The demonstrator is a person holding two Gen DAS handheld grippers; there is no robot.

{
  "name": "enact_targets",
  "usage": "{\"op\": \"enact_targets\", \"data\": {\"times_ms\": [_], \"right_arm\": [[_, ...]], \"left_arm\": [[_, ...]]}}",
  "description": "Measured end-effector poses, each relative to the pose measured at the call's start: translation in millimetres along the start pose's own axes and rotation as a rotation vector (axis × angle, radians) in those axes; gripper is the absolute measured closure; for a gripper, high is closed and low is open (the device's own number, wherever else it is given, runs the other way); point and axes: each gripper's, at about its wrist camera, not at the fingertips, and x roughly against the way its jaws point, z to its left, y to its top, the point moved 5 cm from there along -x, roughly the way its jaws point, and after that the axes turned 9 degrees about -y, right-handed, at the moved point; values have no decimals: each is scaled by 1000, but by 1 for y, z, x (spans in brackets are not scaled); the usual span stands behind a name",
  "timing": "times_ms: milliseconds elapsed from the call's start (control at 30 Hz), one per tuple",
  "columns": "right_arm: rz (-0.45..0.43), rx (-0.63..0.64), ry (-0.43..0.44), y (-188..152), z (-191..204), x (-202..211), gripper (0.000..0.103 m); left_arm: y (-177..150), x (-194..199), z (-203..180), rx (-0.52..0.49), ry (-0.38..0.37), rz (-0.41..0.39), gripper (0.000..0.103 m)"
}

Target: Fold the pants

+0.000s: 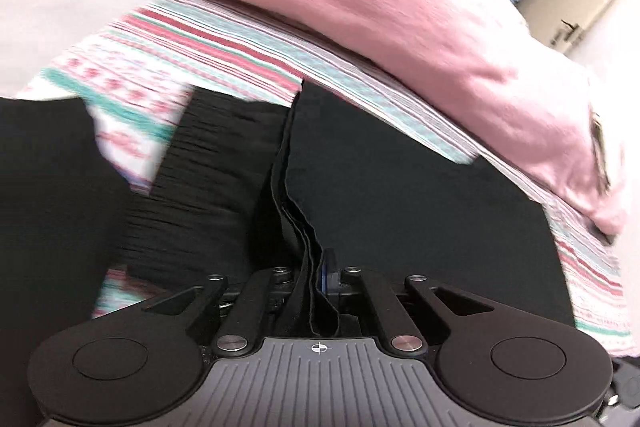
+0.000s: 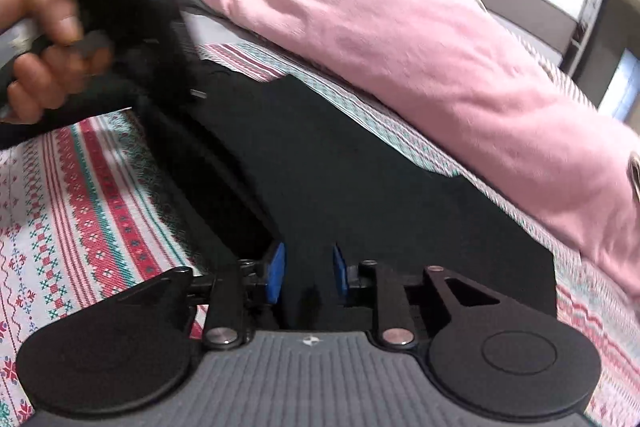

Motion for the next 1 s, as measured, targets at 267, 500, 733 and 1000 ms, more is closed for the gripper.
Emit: {"op": "enact_targets", "data": {"times_ms": [267, 500, 733, 1000], "right_arm": [[145, -139, 31, -15, -17, -25, 58], [231, -228, 44, -25, -41, -30, 48], [299, -419, 60, -42, -95, -27, 47], [288, -537, 105, -42, -114, -17, 48]], "left_arm": [[8, 14, 27, -15, 76, -35, 101], [7, 24, 29, -60, 72, -5, 97], [15, 44, 29, -80, 140, -71, 47], [4, 54, -35, -235, 24, -142, 43]]}}
